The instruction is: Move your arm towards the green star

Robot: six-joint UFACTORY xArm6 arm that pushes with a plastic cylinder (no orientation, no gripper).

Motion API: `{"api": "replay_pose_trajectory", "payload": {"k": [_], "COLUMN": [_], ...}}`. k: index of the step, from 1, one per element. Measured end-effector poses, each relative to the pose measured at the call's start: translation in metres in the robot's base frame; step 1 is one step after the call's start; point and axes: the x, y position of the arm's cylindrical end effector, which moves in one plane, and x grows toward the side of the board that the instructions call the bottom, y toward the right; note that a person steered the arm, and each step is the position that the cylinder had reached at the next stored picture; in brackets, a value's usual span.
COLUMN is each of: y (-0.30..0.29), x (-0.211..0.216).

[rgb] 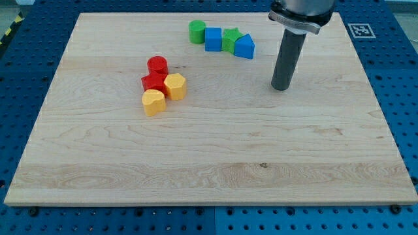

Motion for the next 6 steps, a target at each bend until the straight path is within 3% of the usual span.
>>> {"api": "replay_pose_trajectory", "payload": {"k": [3,4,6], "y": [0.003,0.016,0.008], "x": [-0.011,-0.072,-0.13]}}
